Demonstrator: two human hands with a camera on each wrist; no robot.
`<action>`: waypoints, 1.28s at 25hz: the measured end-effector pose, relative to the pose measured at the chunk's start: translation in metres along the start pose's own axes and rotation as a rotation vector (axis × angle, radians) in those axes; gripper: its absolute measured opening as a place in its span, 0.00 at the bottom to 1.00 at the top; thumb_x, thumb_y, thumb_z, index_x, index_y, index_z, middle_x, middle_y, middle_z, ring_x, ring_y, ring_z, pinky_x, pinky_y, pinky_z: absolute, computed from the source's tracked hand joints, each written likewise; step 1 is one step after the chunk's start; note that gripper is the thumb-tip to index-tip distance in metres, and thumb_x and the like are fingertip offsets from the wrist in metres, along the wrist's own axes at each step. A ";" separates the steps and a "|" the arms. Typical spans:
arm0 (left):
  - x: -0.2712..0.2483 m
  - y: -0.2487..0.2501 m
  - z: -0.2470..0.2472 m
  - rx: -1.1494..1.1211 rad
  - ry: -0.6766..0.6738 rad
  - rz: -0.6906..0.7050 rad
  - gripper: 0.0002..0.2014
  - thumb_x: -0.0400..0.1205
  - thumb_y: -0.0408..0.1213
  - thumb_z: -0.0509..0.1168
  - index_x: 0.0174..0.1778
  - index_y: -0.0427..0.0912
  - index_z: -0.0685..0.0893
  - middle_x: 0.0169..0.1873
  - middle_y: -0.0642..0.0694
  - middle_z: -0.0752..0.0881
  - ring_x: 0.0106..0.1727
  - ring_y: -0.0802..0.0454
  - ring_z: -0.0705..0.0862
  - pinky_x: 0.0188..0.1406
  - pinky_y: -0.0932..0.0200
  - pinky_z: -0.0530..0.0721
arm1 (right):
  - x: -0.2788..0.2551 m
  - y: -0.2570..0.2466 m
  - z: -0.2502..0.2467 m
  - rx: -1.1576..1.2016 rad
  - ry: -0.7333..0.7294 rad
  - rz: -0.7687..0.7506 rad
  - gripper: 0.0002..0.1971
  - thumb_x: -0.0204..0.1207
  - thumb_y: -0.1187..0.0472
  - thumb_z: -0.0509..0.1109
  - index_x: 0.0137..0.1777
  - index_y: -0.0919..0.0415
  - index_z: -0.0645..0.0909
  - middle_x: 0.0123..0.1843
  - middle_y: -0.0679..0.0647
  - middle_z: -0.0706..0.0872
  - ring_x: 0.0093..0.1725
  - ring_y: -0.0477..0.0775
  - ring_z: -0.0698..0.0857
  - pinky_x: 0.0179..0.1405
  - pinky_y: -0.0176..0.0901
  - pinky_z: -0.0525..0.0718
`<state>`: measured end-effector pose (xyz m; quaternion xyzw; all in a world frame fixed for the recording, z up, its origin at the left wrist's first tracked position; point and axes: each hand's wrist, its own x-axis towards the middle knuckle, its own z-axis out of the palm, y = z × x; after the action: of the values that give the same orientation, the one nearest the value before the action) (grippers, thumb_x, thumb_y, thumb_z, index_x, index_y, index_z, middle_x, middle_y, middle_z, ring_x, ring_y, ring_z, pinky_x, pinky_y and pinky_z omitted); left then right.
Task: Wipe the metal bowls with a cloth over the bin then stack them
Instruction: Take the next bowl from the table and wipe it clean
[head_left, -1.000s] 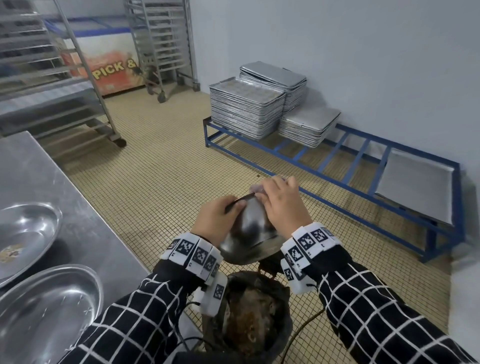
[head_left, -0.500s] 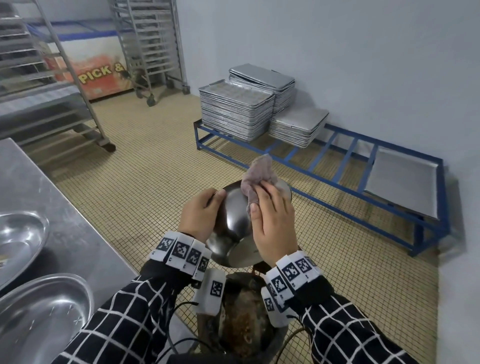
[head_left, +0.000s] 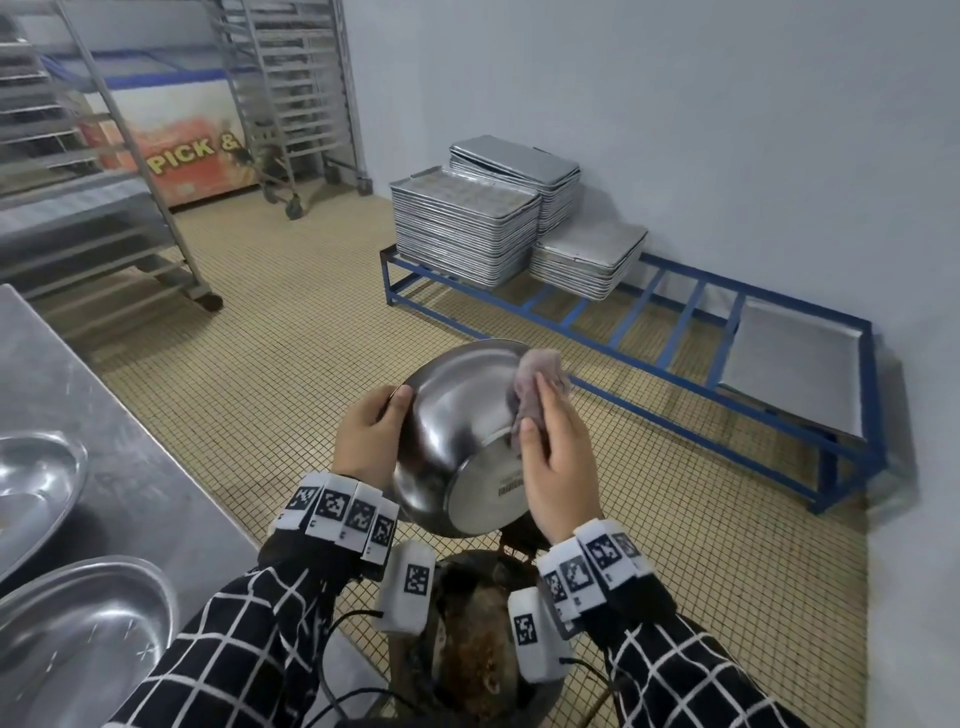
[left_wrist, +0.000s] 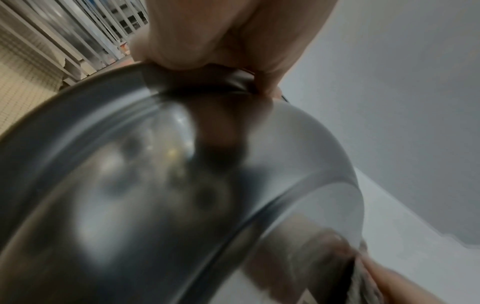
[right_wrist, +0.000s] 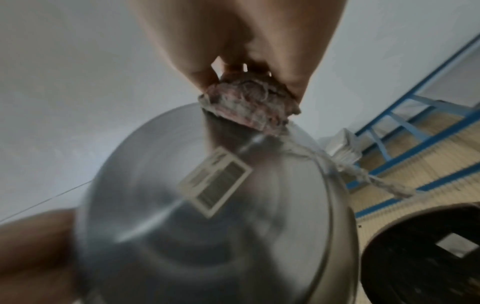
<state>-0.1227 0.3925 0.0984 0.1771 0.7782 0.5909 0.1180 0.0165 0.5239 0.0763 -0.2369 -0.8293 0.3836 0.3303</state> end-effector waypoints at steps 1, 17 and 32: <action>-0.001 0.001 0.002 0.024 -0.007 0.015 0.12 0.86 0.43 0.61 0.40 0.43 0.84 0.36 0.42 0.85 0.40 0.48 0.80 0.43 0.54 0.77 | 0.001 -0.005 0.007 -0.104 -0.002 -0.081 0.24 0.85 0.51 0.53 0.81 0.42 0.59 0.83 0.45 0.62 0.81 0.45 0.58 0.79 0.46 0.60; 0.015 -0.007 -0.017 -0.115 -0.085 -0.028 0.34 0.75 0.66 0.57 0.33 0.31 0.80 0.29 0.36 0.80 0.34 0.45 0.78 0.41 0.60 0.74 | 0.041 0.035 -0.024 1.009 -0.122 1.156 0.34 0.78 0.33 0.56 0.64 0.65 0.76 0.58 0.68 0.86 0.48 0.64 0.89 0.44 0.59 0.89; 0.003 0.009 0.011 -0.201 -0.318 -0.258 0.23 0.77 0.38 0.73 0.65 0.45 0.72 0.47 0.38 0.89 0.37 0.44 0.91 0.34 0.55 0.90 | 0.049 0.012 -0.006 0.626 0.186 0.603 0.16 0.75 0.67 0.62 0.62 0.55 0.76 0.49 0.54 0.85 0.44 0.52 0.86 0.35 0.41 0.82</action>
<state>-0.1204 0.4057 0.1037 0.1545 0.7032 0.6099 0.3310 -0.0102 0.5661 0.0878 -0.3901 -0.5339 0.6724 0.3328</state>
